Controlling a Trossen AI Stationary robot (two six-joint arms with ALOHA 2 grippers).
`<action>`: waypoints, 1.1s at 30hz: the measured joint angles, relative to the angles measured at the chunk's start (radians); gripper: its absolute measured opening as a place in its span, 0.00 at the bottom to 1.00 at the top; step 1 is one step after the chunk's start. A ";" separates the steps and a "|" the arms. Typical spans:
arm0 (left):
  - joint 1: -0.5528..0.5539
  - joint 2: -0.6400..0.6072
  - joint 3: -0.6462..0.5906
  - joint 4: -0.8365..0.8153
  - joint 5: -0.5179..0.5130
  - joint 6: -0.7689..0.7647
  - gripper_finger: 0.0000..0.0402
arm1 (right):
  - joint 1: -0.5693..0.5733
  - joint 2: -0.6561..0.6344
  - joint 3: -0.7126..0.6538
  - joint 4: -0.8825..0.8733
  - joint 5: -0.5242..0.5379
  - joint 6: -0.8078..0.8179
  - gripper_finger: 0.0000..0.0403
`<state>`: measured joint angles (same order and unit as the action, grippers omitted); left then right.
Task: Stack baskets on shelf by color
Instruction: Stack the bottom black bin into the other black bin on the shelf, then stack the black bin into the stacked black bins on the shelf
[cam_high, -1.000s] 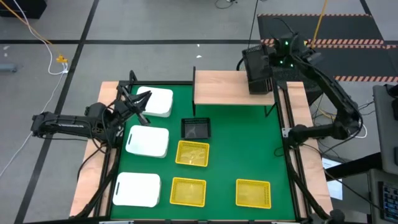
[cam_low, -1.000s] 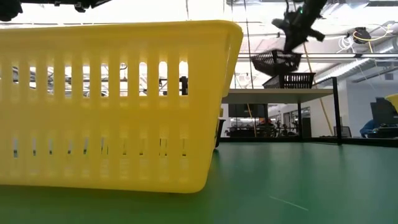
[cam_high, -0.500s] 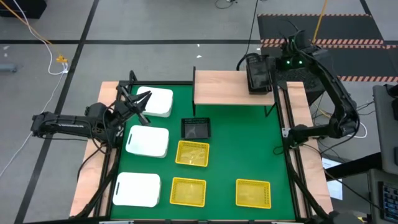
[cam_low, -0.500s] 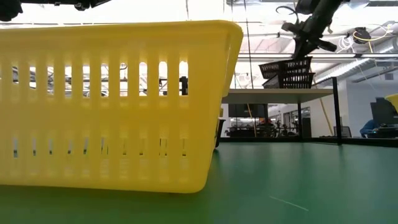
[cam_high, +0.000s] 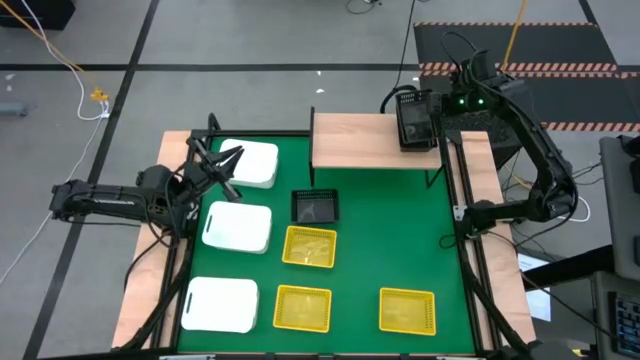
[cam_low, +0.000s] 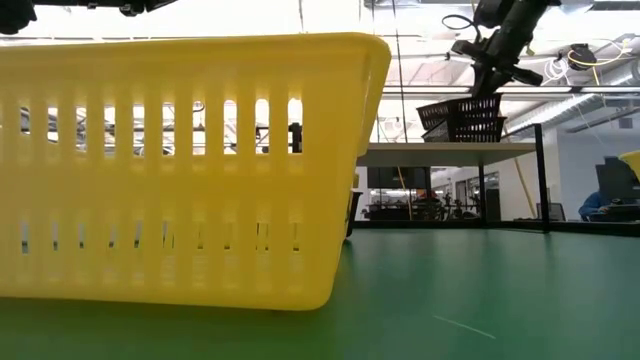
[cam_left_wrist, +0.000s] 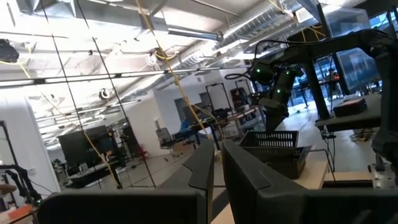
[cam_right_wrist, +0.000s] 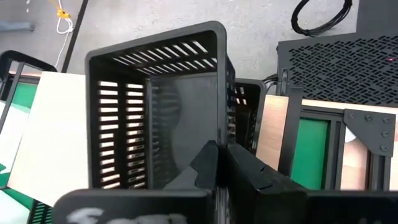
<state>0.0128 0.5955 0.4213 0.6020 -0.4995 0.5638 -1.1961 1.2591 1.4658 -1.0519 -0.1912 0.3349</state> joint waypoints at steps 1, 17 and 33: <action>0.000 0.000 0.000 0.000 0.000 0.003 0.09 | 0.000 0.000 0.000 0.000 0.002 0.000 0.06; 0.000 0.000 0.000 0.000 0.000 0.009 0.09 | 0.038 -0.057 -0.001 0.112 -0.098 -0.206 0.35; 0.000 0.000 0.000 0.001 0.000 0.026 0.09 | 0.968 0.005 -0.001 0.320 0.221 -0.466 0.28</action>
<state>0.0128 0.5957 0.4213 0.6030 -0.4995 0.5902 -0.2277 1.2641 1.4651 -0.7319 0.0298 -0.1312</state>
